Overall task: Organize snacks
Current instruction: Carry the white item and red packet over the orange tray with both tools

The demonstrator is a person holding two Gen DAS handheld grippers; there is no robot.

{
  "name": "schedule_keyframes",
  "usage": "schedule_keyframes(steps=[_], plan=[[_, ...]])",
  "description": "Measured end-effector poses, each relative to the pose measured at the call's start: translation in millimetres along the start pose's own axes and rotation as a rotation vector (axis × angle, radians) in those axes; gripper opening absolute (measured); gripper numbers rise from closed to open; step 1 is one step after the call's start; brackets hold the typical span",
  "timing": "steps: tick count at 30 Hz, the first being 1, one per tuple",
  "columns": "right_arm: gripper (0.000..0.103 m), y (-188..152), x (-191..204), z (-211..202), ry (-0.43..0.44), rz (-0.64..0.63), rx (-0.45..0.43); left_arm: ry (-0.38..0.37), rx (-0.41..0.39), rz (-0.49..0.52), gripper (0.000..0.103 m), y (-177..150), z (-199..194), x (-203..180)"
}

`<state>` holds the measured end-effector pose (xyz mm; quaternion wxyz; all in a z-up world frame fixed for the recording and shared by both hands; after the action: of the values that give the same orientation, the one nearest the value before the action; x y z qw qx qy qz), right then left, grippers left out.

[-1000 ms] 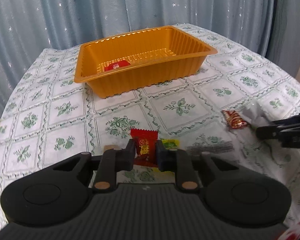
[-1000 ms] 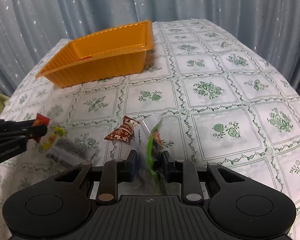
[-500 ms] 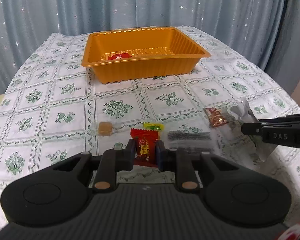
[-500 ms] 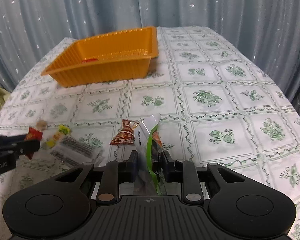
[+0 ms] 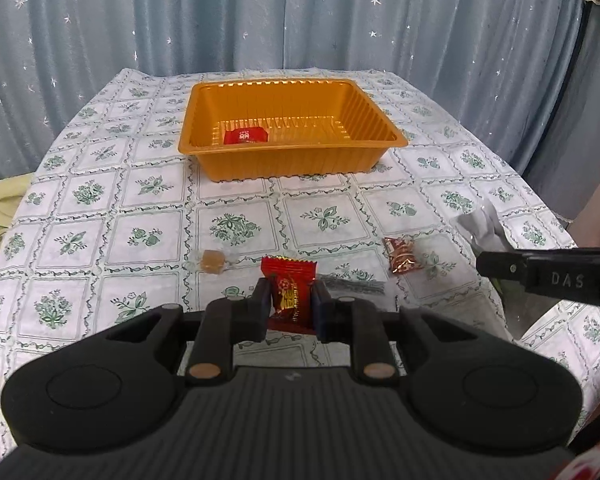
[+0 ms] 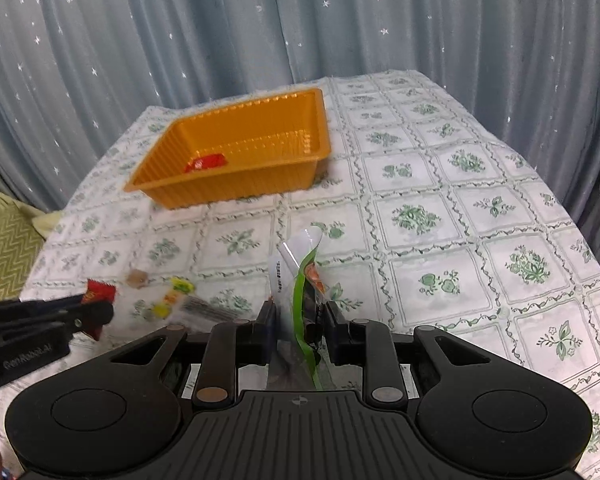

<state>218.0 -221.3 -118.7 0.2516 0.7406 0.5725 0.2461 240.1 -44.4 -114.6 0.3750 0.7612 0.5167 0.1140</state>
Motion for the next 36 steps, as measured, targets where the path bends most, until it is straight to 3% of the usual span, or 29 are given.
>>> schedule_keyframes(steps=[9, 25, 36], plan=[[0.026, 16.0, 8.4, -23.9, 0.014, -0.030, -0.036, 0.019, -0.016, -0.008, 0.019, 11.5, -15.7, -2.9], [0.026, 27.1, 6.8, -30.8, 0.018, -0.029, -0.049, 0.017, -0.041, -0.005, 0.019, 33.0, -18.3, -4.6], [0.026, 80.6, 17.4, -19.8, 0.047, -0.034, -0.081, 0.015, -0.064, 0.013, 0.019, 73.5, -4.8, 6.3]])
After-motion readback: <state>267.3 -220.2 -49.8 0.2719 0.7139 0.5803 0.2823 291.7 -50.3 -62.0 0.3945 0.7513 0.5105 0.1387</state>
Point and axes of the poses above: each gripper's, at about its wrist camera, not at the fingertips, and z roughly the way its jaws point, x to its left, y to its top, the point moved 10 cm from there along z, roughly the way its jaws point, and after that the axes turned 13 degrees about -y, right-handed, at the moved point
